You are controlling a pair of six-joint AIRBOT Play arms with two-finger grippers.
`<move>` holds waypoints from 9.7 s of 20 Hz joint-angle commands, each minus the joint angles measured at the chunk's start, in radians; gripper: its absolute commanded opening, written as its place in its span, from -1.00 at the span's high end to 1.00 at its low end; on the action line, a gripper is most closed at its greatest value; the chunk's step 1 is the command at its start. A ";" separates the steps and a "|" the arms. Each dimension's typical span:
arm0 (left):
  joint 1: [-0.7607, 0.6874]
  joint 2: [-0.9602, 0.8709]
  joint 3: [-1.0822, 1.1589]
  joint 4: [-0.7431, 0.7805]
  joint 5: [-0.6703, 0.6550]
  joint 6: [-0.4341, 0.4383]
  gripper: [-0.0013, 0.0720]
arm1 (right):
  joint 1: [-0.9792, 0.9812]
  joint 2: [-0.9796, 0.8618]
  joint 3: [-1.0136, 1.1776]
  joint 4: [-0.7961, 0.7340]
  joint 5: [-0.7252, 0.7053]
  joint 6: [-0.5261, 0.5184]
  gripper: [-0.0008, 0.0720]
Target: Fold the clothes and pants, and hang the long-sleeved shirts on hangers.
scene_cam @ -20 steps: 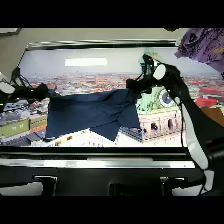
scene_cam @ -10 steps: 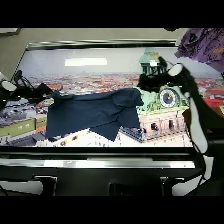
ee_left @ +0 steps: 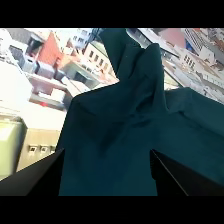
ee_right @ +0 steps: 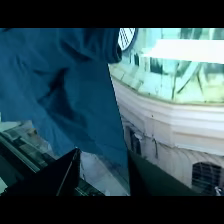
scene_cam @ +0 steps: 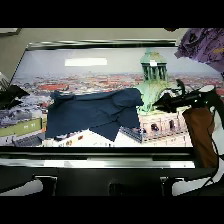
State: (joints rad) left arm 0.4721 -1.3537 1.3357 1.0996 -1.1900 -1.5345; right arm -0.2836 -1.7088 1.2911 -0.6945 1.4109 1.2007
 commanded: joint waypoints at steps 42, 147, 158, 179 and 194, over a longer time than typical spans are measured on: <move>0.151 -0.037 -0.644 -0.184 0.081 0.252 -0.71 | 0.305 0.211 -0.206 0.001 -0.229 0.002 0.91; -0.068 -0.145 -0.003 0.167 -0.092 -0.097 -0.71 | 0.443 0.179 -0.491 0.159 -0.483 -0.033 0.91; 0.100 -0.146 -0.324 -0.125 0.040 0.149 -0.71 | 0.236 0.438 -0.489 -0.090 -0.426 0.128 0.91; 0.044 -0.245 -0.342 -0.143 -0.042 0.204 0.04 | 0.236 0.440 -0.451 -0.098 -0.425 0.164 0.91; -0.061 -0.058 0.363 -0.196 -0.042 0.131 0.93 | 0.236 0.441 0.273 -0.294 -0.295 0.151 0.91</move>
State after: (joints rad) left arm 0.4412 -1.4746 1.4441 0.8783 -1.2392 -1.3571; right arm -0.0467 -1.2701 1.3186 -0.9096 1.0481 1.3445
